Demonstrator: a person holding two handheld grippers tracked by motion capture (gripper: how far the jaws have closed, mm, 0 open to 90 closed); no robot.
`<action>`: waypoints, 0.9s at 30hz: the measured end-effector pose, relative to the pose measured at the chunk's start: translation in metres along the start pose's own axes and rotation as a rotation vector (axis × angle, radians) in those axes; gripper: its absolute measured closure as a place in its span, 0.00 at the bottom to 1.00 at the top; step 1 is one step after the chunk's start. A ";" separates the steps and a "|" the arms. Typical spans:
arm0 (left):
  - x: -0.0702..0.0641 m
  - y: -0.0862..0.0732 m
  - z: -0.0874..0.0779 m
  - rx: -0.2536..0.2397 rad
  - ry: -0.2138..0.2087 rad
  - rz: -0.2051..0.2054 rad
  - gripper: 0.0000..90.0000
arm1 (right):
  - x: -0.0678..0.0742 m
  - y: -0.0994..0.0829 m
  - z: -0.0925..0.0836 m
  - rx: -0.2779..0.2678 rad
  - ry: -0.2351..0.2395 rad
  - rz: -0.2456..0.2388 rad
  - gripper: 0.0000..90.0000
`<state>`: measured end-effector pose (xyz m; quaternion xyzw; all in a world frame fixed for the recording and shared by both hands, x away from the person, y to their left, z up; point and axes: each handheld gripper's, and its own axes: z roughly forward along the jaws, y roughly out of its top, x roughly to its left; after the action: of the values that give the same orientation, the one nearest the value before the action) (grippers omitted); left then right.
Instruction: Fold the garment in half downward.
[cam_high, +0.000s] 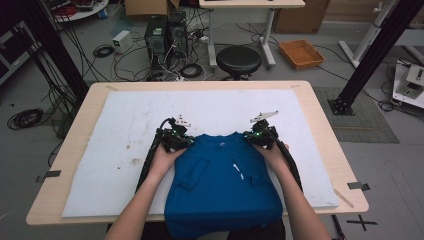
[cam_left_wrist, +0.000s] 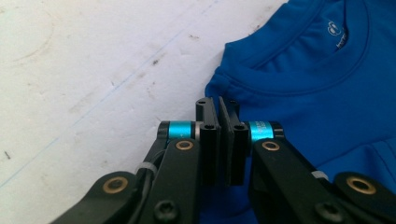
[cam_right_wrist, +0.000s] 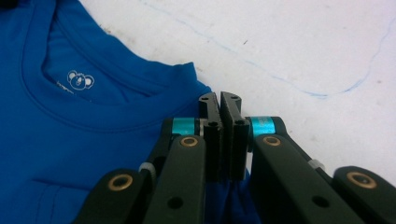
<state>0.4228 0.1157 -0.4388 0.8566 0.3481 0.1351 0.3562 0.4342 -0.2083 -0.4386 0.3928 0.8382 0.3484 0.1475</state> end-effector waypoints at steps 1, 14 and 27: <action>0.000 0.000 0.000 0.000 0.000 0.000 0.97 | -0.002 0.000 0.000 -0.013 0.005 0.008 0.98; 0.030 0.040 -0.012 -0.100 0.024 -0.001 0.97 | -0.023 0.034 -0.008 -0.120 -0.020 0.060 0.99; -0.006 0.021 -0.065 -0.184 -0.028 0.103 0.97 | 0.014 0.004 -0.069 -0.248 0.000 -0.006 0.99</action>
<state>0.3976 0.1340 -0.3777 0.8388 0.2845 0.1729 0.4307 0.3910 -0.2282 -0.3858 0.3691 0.7897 0.4492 0.1959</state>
